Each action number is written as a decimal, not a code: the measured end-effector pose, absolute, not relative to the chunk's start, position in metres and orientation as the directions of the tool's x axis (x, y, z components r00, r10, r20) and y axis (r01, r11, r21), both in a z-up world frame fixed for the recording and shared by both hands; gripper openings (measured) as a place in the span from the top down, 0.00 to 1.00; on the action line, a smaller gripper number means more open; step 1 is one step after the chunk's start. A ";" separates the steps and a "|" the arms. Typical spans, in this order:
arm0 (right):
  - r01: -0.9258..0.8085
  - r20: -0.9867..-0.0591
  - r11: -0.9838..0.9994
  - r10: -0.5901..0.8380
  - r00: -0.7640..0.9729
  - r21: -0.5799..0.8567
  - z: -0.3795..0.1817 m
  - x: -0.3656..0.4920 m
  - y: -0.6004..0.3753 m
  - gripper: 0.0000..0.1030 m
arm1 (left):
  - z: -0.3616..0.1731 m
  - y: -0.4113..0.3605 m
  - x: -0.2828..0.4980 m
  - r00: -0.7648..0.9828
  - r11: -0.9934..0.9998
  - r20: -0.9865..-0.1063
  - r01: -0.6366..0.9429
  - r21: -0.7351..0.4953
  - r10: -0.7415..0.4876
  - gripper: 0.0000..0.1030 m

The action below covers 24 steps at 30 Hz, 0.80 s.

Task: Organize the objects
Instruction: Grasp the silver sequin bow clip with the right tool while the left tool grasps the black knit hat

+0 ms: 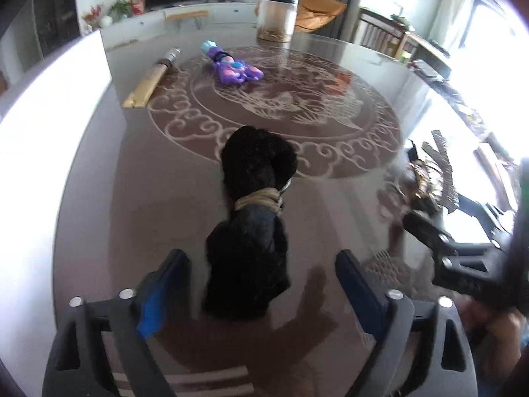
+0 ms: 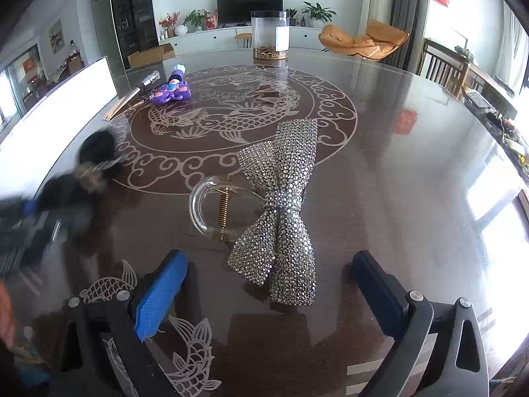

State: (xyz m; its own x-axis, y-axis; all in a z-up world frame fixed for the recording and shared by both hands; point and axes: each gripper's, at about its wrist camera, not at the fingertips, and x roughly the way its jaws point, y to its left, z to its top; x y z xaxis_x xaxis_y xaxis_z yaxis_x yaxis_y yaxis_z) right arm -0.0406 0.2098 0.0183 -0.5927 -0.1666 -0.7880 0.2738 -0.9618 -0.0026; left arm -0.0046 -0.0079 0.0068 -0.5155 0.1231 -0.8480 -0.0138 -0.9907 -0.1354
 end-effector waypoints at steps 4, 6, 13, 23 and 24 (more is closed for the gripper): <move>0.273 -0.782 -0.962 -0.184 -0.596 0.019 0.019 -0.041 0.212 0.03 | 0.005 -0.007 -0.020 -0.511 -0.993 -0.853 -0.011 -0.115 0.105 0.11; 0.276 -0.775 -0.960 -0.205 -0.597 0.042 0.020 -0.040 0.215 0.03 | 0.001 -0.009 -0.026 -0.498 -0.997 -0.865 -0.004 -0.071 0.063 0.11; 0.273 -0.759 -0.957 -0.250 -0.601 0.099 0.022 -0.038 0.224 0.03 | -0.007 -0.010 -0.026 -0.500 -1.000 -0.866 -0.026 0.004 0.009 0.00; 0.289 -0.773 -0.956 -0.223 -0.594 0.053 0.020 -0.038 0.217 0.02 | -0.008 -0.012 -0.026 -0.537 -1.000 -0.844 -0.028 0.002 0.014 0.00; 0.291 -0.774 -0.956 -0.220 -0.593 0.049 0.020 -0.039 0.217 0.01 | -0.008 -0.012 -0.026 -0.535 -1.000 -0.845 -0.030 0.003 0.013 0.00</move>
